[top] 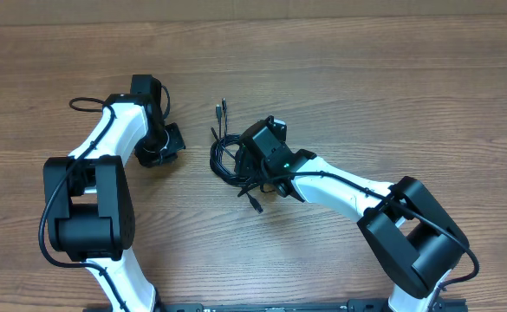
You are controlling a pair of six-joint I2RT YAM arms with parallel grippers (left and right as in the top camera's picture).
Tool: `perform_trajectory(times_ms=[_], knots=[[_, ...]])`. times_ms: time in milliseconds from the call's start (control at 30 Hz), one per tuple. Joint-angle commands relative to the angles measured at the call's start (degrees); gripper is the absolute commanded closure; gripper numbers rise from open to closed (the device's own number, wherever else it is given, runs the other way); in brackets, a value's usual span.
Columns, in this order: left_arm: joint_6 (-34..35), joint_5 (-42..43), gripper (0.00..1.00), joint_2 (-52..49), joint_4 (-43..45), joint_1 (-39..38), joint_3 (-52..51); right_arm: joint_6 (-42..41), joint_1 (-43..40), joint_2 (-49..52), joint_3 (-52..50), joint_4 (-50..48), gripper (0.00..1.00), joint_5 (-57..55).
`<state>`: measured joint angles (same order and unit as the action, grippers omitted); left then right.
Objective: Untangle cables
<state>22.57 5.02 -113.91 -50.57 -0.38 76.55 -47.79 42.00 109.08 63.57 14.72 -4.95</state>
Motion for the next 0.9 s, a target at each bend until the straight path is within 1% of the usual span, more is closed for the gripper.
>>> perform_trajectory(times_ms=[0,100,167,200,267,367,467,533,600,700,767,800,867], knots=[[0.37,1.53,0.9,-0.44,0.07,-0.46,0.83,0.09,0.04,0.98,-0.31,-0.09,0.33,-1.03],[0.15,2.75,0.84,-0.44,0.09,-0.59,0.81,0.09,0.04,0.98,-0.31,-0.11,0.33,-1.03],[0.15,2.75,0.76,-0.44,0.11,-0.81,0.83,0.09,0.04,0.98,-0.31,-0.11,0.33,-1.03],[0.15,2.78,0.74,-0.44,0.13,-0.9,0.83,0.07,0.04,0.98,-0.31,-0.11,0.33,-1.03],[0.15,3.32,0.72,-0.44,0.24,-1.14,0.83,0.07,0.04,0.98,-0.31,-0.15,0.32,-1.03],[0.13,7.37,0.72,-0.44,1.2,-1.68,0.83,0.07,0.04,0.98,-0.31,-0.35,0.33,-1.03],[-0.48,8.09,0.67,-0.44,1.77,-3.1,0.83,0.07,0.04,0.98,-0.31,-0.37,0.33,-1.03],[-0.74,8.02,0.62,-0.44,2.27,-4.22,0.81,0.07,0.04,0.98,-0.31,-0.48,0.36,-1.03],[-0.74,7.93,0.6,-0.44,2.71,-5.09,0.83,0.07,0.04,0.98,-0.31,-0.55,0.44,-1.01],[-0.74,7.82,0.58,-0.44,3.15,-6.12,0.81,0.07,0.04,0.98,-0.31,-0.52,0.64,-1.01],[-0.72,6.95,0.57,-0.44,3.45,-6.69,0.81,0.07,0.04,0.98,-0.31,-0.52,0.72,-1.01],[-0.74,5.29,0.55,-0.44,3.5,-6.97,0.81,0.07,0.04,0.98,-0.31,-0.5,0.82,-0.98],[-0.72,3.48,0.5,-0.44,3.45,-7.1,0.81,0.07,0.04,0.98,-0.31,-0.5,0.89,-0.98]])
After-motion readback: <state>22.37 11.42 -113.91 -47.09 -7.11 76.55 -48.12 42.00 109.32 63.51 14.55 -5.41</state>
